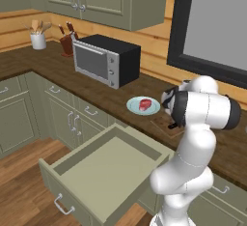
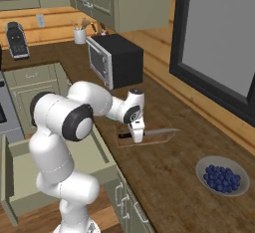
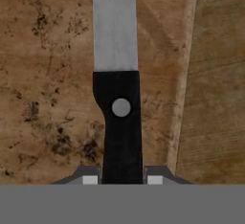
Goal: Pick up the knife from the drawer and place it on the cutting board. Then place the meat from the plate to the cutting board.
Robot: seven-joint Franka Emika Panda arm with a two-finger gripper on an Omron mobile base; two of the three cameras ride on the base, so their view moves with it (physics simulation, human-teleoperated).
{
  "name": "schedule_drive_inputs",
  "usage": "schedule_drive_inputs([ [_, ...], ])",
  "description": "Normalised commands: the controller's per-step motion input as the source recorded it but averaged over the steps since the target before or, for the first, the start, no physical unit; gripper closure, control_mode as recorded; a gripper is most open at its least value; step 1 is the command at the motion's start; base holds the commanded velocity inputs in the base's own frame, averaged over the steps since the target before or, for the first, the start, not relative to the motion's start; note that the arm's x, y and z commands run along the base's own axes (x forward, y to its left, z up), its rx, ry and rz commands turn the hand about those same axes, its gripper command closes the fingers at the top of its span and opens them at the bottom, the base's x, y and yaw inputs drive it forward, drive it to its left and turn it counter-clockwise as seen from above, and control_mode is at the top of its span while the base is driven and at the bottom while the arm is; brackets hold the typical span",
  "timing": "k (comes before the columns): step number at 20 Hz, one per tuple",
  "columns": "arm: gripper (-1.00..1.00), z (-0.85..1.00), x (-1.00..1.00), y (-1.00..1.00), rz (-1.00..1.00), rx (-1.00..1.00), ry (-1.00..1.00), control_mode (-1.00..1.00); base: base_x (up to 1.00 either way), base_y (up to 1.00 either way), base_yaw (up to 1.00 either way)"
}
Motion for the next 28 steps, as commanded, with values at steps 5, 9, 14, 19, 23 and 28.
schedule_drive_inputs([
  [5, 1.0, -0.04, 0.02, 0.0, 0.04, 0.0, 0.0, -1.0, 0.0, 0.0, 0.0],
  [9, -1.0, -0.03, 0.0, 0.0, 0.0, 0.0, 0.0, -1.0, 0.0, 0.0, 0.0],
  [14, -1.0, 0.0, 0.0, 0.0, 0.0, 0.0, 0.0, -1.0, 0.0, 0.0, 0.0],
  [19, -1.0, 0.0, 0.0, 0.0, 0.0, 0.0, 0.0, -1.0, 0.0, 0.0, 0.0],
  [23, -1.0, 0.52, 0.0, 0.0, 0.0, -0.01, -0.01, -1.0, 0.0, 0.0, 0.0],
  [28, -1.0, 0.68, 0.43, 0.31, 0.13, 0.02, -0.18, -1.0, 0.0, 0.0, 0.0],
])
